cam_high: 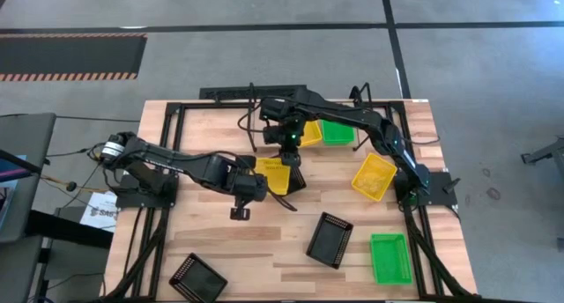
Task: Stack baskets on shelf by color
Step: Stack the left yellow bin on top of the yellow bin on the shelf
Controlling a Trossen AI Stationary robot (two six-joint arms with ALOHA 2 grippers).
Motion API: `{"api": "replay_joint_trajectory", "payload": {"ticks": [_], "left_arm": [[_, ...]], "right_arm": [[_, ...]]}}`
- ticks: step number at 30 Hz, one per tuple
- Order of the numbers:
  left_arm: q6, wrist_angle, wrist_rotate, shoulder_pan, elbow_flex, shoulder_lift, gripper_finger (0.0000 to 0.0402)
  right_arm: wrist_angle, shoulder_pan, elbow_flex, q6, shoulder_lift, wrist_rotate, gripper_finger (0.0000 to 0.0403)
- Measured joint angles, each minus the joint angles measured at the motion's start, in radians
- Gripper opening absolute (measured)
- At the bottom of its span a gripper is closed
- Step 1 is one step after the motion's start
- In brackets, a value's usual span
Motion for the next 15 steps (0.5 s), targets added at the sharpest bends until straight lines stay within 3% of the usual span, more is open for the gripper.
{"api": "replay_joint_trajectory", "payload": {"ticks": [10,15], "left_arm": [[0.020,0.034,-0.028,0.001,0.038,-0.005,0.0000],[0.038,0.036,-0.054,0.001,0.059,-0.005,0.0000]], "right_arm": [[0.076,0.020,-0.095,0.006,0.001,0.003,0.0125],[0.091,0.017,-0.101,-0.011,-0.002,0.005,0.0027]]}}
